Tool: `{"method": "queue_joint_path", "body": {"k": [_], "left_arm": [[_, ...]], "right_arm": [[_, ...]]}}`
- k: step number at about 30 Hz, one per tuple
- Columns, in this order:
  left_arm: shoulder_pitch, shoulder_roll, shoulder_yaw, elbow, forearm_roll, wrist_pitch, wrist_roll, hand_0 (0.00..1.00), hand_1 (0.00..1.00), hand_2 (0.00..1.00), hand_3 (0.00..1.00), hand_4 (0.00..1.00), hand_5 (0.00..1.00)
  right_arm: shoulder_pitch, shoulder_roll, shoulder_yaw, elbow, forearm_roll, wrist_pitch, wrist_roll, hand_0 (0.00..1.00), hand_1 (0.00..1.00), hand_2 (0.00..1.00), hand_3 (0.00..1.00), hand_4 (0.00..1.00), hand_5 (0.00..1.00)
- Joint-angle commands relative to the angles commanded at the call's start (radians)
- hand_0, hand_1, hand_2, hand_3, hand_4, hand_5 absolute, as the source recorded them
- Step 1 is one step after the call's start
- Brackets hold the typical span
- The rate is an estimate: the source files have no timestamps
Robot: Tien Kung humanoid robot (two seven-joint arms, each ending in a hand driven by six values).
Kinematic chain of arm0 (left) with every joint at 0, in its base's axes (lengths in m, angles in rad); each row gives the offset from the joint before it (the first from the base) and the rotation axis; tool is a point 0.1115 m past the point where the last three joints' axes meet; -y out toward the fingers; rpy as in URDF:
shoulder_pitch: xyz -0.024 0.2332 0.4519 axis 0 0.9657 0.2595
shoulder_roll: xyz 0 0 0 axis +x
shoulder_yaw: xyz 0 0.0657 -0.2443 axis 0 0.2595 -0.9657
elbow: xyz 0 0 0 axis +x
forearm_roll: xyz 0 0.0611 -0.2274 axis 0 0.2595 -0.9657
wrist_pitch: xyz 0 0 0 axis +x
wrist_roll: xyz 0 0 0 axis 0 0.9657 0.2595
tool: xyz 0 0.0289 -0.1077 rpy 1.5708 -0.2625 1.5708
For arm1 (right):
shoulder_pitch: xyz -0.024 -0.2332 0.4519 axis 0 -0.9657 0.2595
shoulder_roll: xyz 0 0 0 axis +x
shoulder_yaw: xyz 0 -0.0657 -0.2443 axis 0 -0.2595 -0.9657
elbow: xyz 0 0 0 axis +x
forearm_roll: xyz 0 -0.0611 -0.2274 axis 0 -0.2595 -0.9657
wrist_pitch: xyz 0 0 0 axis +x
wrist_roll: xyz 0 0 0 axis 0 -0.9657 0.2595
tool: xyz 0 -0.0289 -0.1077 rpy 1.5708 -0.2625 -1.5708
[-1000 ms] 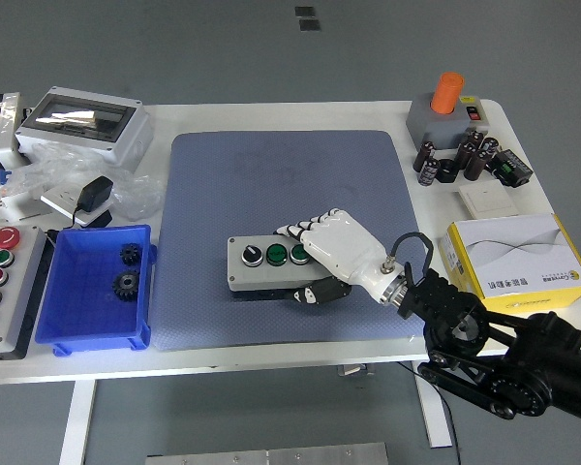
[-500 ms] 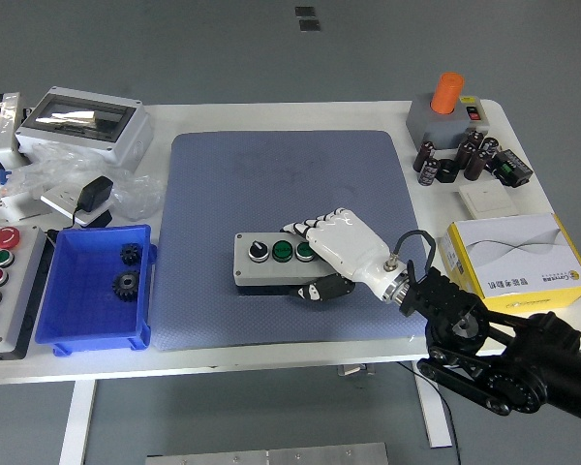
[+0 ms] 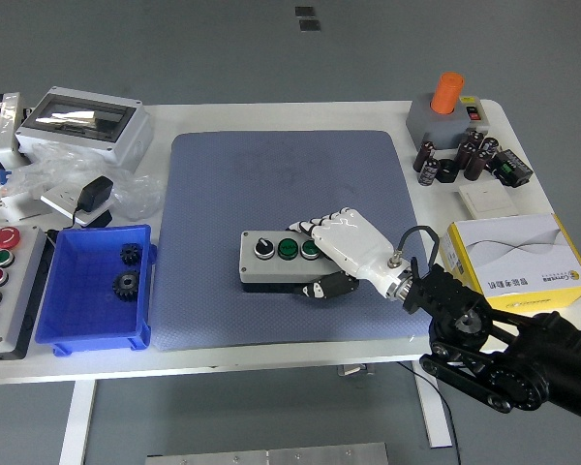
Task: Pick up the button,place it on the desk,press the button,press the button
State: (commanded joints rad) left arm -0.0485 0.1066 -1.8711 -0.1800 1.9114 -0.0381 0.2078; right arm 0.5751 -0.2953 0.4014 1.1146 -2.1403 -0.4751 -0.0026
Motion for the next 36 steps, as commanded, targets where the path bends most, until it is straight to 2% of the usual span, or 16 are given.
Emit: {"method": "queue_joint_path", "body": {"k": [1, 6, 7, 17, 24, 25, 27, 30, 31, 32, 36], "left_arm": [[0.0, 0.0, 0.0, 0.0, 0.0, 0.0, 0.0, 0.677, 0.682, 0.588, 0.655, 0.711, 0.294], [0.0, 0.0, 0.0, 0.0, 0.0, 0.0, 0.001, 0.677, 0.682, 0.588, 0.655, 0.711, 0.294], [0.0, 0.0, 0.0, 0.0, -0.001, 0.0, 0.001, 0.677, 0.683, 0.588, 0.655, 0.711, 0.294], [0.001, 0.0, -0.001, 0.0, 0.001, -0.003, -0.001, 0.677, 0.683, 0.588, 0.654, 0.711, 0.294], [0.002, -0.001, 0.002, 0.0, -0.004, -0.006, -0.007, 0.677, 0.682, 0.588, 0.654, 0.711, 0.295], [0.003, -0.001, 0.001, 0.0, -0.004, -0.006, -0.007, 0.677, 0.682, 0.588, 0.654, 0.711, 0.295], [0.004, -0.002, 0.002, 0.0, -0.005, -0.007, -0.008, 0.677, 0.682, 0.588, 0.654, 0.711, 0.295], [0.005, -0.002, 0.001, 0.0, -0.004, -0.007, -0.009, 0.677, 0.682, 0.588, 0.654, 0.711, 0.295], [0.005, -0.002, 0.0, 0.0, -0.003, -0.008, -0.01, 0.677, 0.682, 0.588, 0.655, 0.712, 0.294], [0.005, -0.002, 0.0, 0.0, -0.003, -0.008, -0.01, 0.677, 0.682, 0.588, 0.655, 0.712, 0.294], [0.005, -0.002, -0.002, 0.0, -0.001, -0.008, -0.011, 0.677, 0.682, 0.588, 0.655, 0.712, 0.294]], "right_arm": [[0.0, 0.0, -0.001, -0.001, 0.001, 0.0, 0.0, 0.65, 0.722, 0.759, 0.915, 0.645, 0.111], [-0.001, 0.0, -0.002, -0.001, 0.006, -0.001, 0.002, 0.65, 0.722, 0.759, 0.915, 0.645, 0.111], [-0.001, 0.0, -0.002, -0.001, 0.007, -0.001, 0.003, 0.691, 0.754, 0.823, 0.977, 0.71, 0.164], [-0.004, -0.01, 0.02, 0.023, 0.037, 0.006, 0.033, 0.692, 0.76, 0.83, 0.983, 0.731, 0.18], [-0.058, -0.073, 0.108, 0.157, 0.167, 0.018, 0.084, 0.692, 0.763, 0.837, 0.998, 0.742, 0.19], [-0.07, -0.085, 0.131, 0.185, 0.189, 0.015, 0.091, 0.694, 0.77, 0.863, 0.998, 0.832, 0.268], [-0.09, -0.108, 0.173, 0.237, 0.211, 0.009, 0.094, 0.694, 0.77, 0.863, 0.998, 0.832, 0.268], [-0.116, -0.146, 0.237, 0.316, 0.206, -0.005, 0.089, 0.694, 0.77, 0.863, 0.998, 0.832, 0.268], [-0.124, -0.161, 0.259, 0.344, 0.189, -0.006, 0.082, 0.698, 0.775, 0.867, 0.998, 0.908, 0.374], [-0.129, -0.17, 0.276, 0.366, 0.176, -0.007, 0.076, 0.698, 0.775, 0.867, 0.998, 0.908, 0.374], [-0.149, -0.22, 0.319, 0.452, 0.09, 0.037, 0.041, 0.698, 0.775, 0.867, 0.998, 0.908, 0.374]]}}
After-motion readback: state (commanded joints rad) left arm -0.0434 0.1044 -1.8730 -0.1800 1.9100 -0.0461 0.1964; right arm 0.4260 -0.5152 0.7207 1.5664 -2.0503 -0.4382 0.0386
